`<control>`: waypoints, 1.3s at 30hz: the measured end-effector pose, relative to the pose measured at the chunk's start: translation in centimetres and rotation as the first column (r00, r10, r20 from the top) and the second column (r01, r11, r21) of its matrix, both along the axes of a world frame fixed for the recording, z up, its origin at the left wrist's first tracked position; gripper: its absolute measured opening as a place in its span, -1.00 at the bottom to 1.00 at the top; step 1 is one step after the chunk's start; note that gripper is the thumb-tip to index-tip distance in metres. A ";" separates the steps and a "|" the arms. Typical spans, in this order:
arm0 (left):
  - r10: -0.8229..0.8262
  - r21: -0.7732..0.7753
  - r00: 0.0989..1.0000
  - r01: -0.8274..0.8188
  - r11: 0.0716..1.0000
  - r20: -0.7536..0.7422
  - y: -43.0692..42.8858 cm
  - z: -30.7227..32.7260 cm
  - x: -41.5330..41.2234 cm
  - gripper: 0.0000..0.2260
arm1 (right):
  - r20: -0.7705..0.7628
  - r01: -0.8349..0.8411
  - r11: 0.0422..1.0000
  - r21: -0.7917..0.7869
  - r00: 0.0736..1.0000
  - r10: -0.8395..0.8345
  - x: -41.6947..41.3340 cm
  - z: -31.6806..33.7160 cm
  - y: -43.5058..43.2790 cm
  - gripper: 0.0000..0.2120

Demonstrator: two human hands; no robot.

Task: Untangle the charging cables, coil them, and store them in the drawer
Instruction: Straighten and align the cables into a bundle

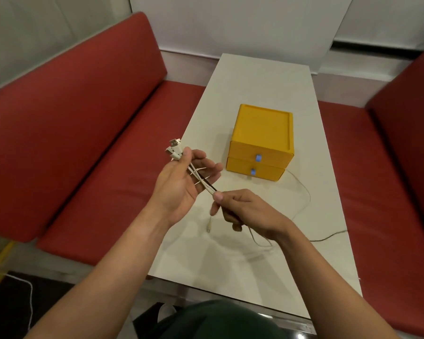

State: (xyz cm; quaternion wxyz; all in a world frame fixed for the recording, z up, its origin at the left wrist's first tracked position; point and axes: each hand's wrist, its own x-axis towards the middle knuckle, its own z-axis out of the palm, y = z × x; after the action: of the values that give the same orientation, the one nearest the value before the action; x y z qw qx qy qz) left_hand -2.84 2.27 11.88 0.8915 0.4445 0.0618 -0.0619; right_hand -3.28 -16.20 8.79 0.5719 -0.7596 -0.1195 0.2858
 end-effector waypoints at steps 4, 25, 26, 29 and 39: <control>0.074 0.041 0.997 -0.073 0.996 -0.017 0.7 0.4 0.8 -0.68 | 0.340 0.120 0.982 -0.145 0.938 -0.064 0.2 -0.7 -1.1 -0.86; -0.116 0.349 0.989 0.075 0.934 0.097 -1.1 -0.5 0.1 -0.59 | 0.352 0.272 0.958 0.085 0.892 -0.285 -0.8 2.0 2.9 -0.86; -0.120 0.321 0.989 0.084 0.943 0.092 -1.0 -0.5 0.1 -0.59 | 0.352 0.296 0.950 0.096 0.883 -0.311 -0.8 1.9 2.9 -0.85; -0.111 0.187 0.991 0.097 0.978 0.068 -0.8 -0.3 0.3 -0.65 | 0.299 0.335 0.931 0.147 0.882 -0.365 -0.4 2.3 2.7 -0.89; -0.051 0.225 0.998 0.041 0.974 0.037 -0.3 0.3 0.8 -0.90 | 0.434 0.411 0.910 0.059 0.810 -0.394 0.0 2.2 1.9 -0.88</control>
State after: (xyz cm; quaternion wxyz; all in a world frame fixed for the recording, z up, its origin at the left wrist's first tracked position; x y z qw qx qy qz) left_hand -2.09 1.94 12.13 0.8351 0.5447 0.0391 -0.0657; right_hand -3.23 -14.30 11.03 0.5633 -0.8226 -0.0759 -0.0171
